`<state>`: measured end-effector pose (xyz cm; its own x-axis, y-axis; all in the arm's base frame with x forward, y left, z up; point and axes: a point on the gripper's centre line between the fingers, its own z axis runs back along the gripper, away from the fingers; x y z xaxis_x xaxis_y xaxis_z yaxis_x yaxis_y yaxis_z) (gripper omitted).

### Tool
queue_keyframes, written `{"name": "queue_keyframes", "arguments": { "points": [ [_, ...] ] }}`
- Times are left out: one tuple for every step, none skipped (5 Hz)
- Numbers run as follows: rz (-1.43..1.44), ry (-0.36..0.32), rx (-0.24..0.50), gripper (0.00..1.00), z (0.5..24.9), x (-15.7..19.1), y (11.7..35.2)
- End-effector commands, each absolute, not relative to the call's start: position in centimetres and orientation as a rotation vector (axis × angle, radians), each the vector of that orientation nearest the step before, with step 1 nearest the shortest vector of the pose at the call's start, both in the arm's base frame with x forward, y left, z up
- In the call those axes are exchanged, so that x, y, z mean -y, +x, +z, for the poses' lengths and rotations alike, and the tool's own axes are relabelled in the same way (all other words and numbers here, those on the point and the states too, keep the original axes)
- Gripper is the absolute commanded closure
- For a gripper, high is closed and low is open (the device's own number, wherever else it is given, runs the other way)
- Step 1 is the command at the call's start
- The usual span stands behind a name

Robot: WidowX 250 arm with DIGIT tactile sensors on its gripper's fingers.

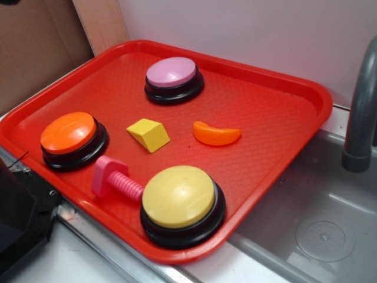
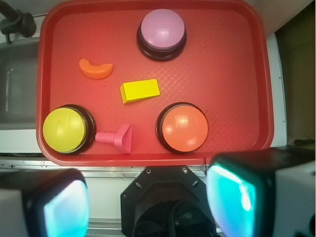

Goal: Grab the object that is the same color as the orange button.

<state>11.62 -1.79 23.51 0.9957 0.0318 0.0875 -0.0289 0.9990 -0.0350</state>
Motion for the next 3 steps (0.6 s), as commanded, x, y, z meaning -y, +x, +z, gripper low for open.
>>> {"name": "queue_keyframes", "arguments": {
  "points": [
    [0.03,-0.034,0.088,0.0,23.5,1.8,11.6],
    [-0.102,-0.062,0.133,0.0,22.4,2.8,13.7],
    [-0.214,-0.105,0.157,0.0,20.8,3.5,16.2]
  ]
}}
